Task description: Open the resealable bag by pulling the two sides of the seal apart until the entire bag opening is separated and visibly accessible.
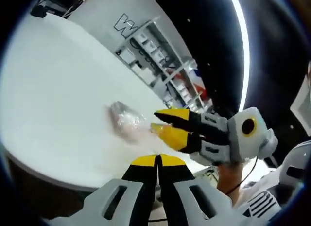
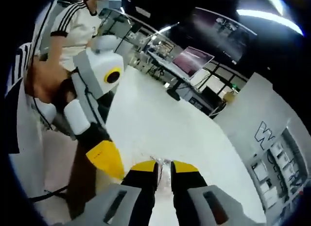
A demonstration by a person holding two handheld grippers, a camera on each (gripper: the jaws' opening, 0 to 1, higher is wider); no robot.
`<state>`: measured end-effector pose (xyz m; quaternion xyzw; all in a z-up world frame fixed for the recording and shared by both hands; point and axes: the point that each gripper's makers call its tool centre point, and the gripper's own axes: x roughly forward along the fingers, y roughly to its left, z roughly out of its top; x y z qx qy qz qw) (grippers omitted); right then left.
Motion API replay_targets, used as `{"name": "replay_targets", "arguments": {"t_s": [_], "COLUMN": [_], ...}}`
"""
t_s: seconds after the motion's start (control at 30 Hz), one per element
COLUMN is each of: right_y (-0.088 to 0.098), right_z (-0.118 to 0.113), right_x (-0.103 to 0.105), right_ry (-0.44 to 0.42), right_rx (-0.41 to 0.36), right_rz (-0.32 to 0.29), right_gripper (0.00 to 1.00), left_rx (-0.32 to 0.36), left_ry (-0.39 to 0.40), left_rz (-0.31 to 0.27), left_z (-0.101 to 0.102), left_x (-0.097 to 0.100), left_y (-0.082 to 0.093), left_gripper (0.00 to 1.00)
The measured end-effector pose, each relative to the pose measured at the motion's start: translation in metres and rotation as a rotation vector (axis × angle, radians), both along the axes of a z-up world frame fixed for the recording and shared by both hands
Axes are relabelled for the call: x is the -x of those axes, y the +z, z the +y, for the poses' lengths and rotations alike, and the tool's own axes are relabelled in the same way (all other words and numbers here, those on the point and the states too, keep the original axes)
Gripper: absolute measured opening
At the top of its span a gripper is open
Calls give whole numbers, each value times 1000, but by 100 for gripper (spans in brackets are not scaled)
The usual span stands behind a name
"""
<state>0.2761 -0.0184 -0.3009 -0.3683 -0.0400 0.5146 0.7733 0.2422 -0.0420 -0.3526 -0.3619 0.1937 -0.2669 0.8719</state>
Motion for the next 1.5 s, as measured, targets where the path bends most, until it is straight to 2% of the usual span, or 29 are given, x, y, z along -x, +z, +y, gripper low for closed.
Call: {"name": "replay_targets", "arguments": {"t_s": [0.03,0.07,0.2,0.47,0.6,0.73,0.9,0.97,1.0,1.07,1.2,1.37,1.5], "right_y": [8,11,14,-18,-18,-1,8,10,10,10,9,10,10], "right_z": [-1,-2,-6,-13,-15,-15,-16,-17,-18,-18,-17,-16,-14], "right_x": [-3,-3,-4,-2,-9,-18,-28,-33,-36,-39,-39,-40,-42], "right_ry": [-14,-20,-34,-60,-102,-136,-158,-166,-169,-173,-175,-171,-163], "right_rx": [-35,-51,-69,-36,-85,-201,-281,-296,-304,-323,-331,-323,-326], "right_rz": [-22,-18,-32,58,71,66,86,98,110,135,158,161,170], "right_gripper": [8,9,9,12,10,3,0,0,0,0,0,0,0], "left_rx": [-3,0,-5,-8,-38,-138,-374,-485,-525,-578,-622,-663,-698], "left_ry": [-5,-7,-7,2,2,5,26,45,57,63,67,84,80], "left_rz": [3,1,-12,-13,-23,-105,-273,-357,-396,-444,-456,-465,-475], "left_z": [-1,-2,-2,-1,-1,1,7,11,13,14,20,30,31], "left_x": [0,0,-3,-5,-4,-9,-19,-25,-29,-34,-47,-59,-65], "left_y": [-1,0,4,1,0,7,19,25,29,33,32,34,34], "left_gripper": [1,1,1,1,1,1,2,10,17,26,42,54,64]}}
